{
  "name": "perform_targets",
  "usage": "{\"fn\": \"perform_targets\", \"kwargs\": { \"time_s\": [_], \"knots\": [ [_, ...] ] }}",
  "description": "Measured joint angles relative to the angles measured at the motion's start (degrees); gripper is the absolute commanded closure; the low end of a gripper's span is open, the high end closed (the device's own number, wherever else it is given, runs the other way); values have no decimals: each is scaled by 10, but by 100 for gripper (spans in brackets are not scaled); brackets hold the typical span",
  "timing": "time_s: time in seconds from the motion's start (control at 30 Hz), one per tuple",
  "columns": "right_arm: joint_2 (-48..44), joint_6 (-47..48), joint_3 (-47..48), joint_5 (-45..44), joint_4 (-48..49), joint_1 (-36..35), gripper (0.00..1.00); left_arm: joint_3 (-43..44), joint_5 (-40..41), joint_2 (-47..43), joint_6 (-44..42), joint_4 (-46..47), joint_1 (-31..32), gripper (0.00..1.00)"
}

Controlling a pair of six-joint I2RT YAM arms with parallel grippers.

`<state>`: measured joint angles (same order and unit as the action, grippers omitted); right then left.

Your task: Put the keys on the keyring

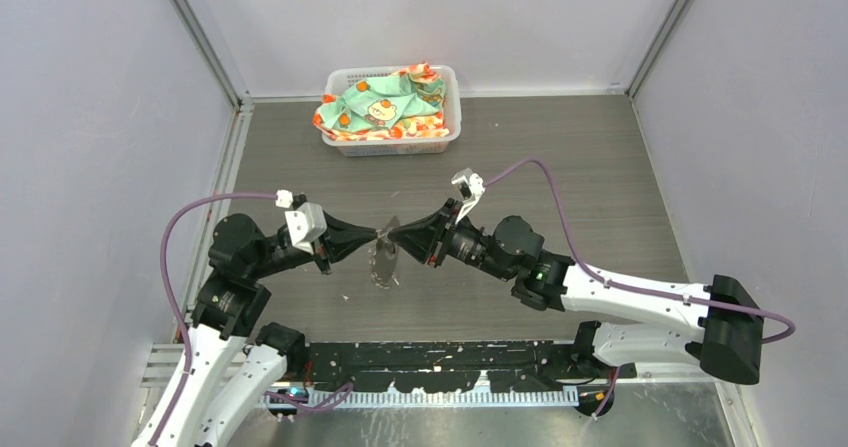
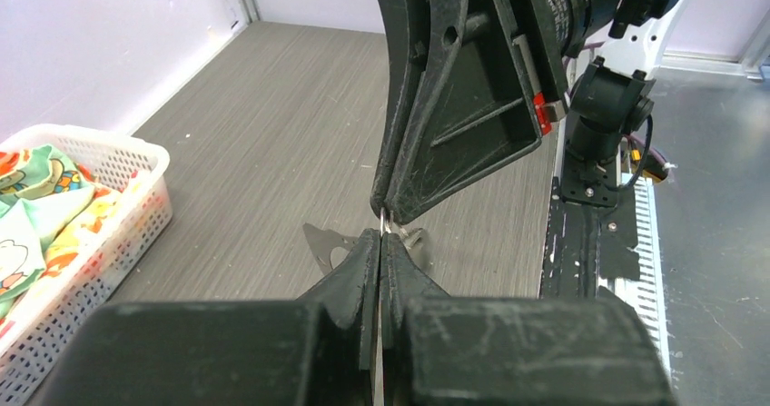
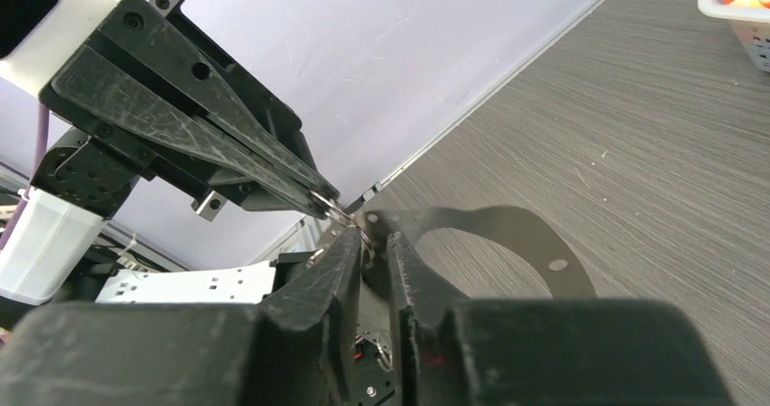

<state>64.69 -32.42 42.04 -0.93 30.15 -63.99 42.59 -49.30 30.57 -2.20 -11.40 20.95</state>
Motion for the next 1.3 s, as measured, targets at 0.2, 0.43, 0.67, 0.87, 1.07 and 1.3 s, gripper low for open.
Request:
{"fn": "perform_targets", "kwargs": {
  "time_s": [0.2, 0.43, 0.67, 0.87, 1.07, 1.3],
  "knots": [
    [-25, -1, -9, -6, -14, 1, 68, 0, -3, 6, 34, 30, 0, 100],
    [-83, 28, -7, -5, -77, 2, 51, 6, -18, 27, 79, 57, 0, 100],
    [-116, 144, 102, 54, -218, 9, 42, 32, -59, 55, 136, 91, 0, 100],
    [-96, 230, 201, 143, -291, 24, 42, 53, -114, 71, 184, 122, 0, 100],
    [-63, 256, 244, 252, -340, 59, 42, 64, -142, 70, 224, 149, 0, 100],
    [-29, 254, 256, 328, -358, 70, 49, 71, -155, 66, 249, 165, 0, 100]
  ]
}}
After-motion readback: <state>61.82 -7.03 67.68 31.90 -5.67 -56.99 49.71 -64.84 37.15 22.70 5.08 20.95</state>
